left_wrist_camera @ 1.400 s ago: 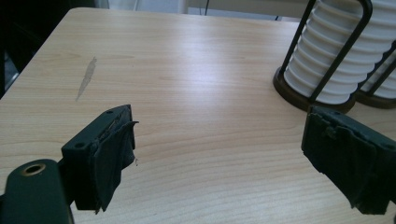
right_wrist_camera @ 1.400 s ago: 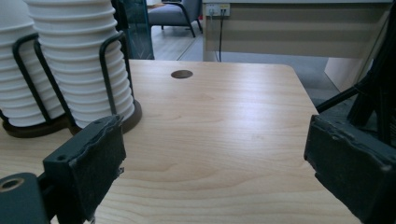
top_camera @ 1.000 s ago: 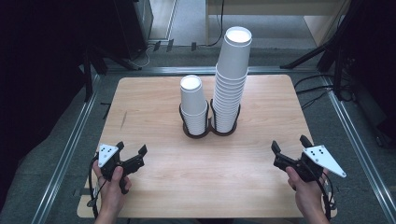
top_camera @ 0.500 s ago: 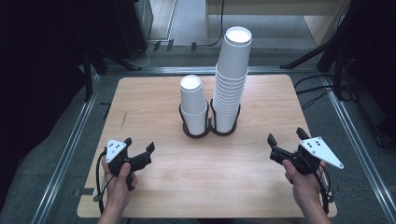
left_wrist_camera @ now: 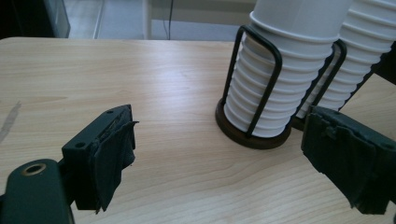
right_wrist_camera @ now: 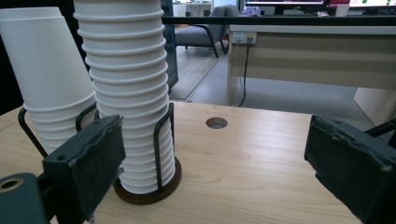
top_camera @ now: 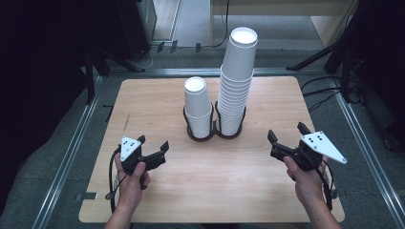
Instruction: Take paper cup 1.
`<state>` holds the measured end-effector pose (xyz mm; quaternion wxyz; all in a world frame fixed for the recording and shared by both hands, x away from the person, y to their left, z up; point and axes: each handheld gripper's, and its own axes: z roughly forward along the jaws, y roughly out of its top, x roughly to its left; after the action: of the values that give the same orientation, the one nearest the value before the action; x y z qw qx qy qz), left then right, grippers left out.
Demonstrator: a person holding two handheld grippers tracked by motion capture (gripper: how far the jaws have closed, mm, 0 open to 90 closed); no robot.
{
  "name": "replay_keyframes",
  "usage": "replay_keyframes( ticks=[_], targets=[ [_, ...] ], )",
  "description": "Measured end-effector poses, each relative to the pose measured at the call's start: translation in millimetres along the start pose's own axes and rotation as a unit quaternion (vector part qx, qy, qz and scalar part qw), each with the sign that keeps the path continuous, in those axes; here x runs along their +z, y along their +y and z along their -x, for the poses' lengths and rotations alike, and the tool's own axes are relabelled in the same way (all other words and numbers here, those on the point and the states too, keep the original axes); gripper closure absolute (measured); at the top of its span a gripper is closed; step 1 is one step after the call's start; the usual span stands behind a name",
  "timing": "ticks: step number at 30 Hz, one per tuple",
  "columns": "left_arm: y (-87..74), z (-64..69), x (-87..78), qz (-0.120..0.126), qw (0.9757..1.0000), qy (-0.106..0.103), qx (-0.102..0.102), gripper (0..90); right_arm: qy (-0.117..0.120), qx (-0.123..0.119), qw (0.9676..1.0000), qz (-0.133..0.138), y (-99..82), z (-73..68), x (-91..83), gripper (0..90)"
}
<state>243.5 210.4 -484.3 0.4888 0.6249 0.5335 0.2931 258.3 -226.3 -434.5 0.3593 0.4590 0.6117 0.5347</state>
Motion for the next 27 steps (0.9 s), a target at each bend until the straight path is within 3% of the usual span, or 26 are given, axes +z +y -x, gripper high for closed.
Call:
replay_keyframes(
  ticks=[27],
  targets=[
    [4.7, 47.4, 31.5, 0.004, 0.9988, -0.043, 0.024, 10.1, 0.029, -0.006, 0.9995, 0.007, 25.8, -22.9, 18.7, 4.4]
  ],
)
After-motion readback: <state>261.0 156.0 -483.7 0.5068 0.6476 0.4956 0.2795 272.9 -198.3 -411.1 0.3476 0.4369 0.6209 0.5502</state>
